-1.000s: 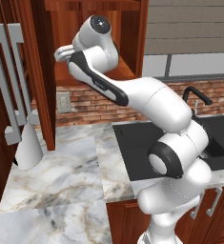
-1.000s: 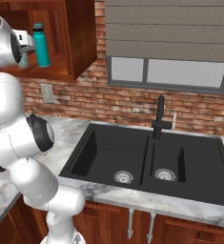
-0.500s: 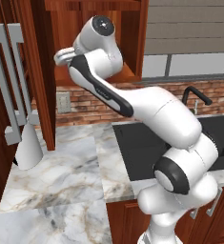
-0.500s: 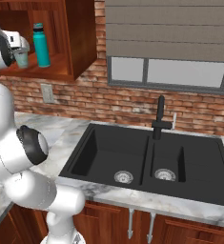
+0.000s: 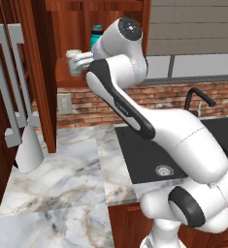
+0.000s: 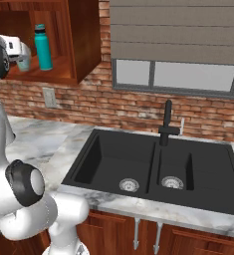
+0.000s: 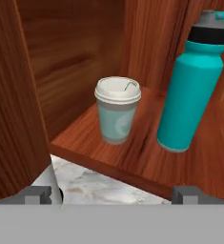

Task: Sort all alcoholic drinks to one cabinet, and non-alcoholic drinks to the other.

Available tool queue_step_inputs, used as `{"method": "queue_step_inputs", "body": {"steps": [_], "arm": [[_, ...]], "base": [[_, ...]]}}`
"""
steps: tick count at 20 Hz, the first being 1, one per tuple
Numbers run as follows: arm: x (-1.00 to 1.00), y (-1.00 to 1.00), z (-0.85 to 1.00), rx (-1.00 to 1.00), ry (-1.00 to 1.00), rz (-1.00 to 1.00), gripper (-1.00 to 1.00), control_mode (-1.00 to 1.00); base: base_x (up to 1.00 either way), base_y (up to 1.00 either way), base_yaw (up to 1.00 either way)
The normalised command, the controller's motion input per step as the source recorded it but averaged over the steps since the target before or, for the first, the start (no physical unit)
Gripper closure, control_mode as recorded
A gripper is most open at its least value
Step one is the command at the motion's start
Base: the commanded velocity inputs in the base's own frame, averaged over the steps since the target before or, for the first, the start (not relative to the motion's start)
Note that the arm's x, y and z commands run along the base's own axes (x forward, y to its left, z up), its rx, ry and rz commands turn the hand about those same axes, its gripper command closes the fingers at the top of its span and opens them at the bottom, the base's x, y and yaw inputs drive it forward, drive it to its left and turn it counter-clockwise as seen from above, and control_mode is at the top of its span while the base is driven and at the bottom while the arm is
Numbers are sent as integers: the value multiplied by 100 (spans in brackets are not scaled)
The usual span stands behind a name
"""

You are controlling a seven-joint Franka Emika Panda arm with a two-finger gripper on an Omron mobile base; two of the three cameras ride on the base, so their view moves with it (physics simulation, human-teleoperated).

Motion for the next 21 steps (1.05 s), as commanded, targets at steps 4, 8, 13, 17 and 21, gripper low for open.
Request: {"method": "queue_step_inputs", "body": {"steps": [4, 8, 13, 17, 21], "arm": [[-81, -64, -14, 3, 0, 0, -100, -100], [-98, -63, -41, 0, 0, 0, -100, -100], [-100, -56, -65, 0, 1, 0, -100, -100], [-100, -49, -86, 0, 4, 0, -100, -100], [-96, -35, -93, 0, 11, 0, -100, -100]], "base": [[0, 0, 0], [0, 0, 0], [0, 0, 0], [0, 0, 0], [0, 0, 0]]}}
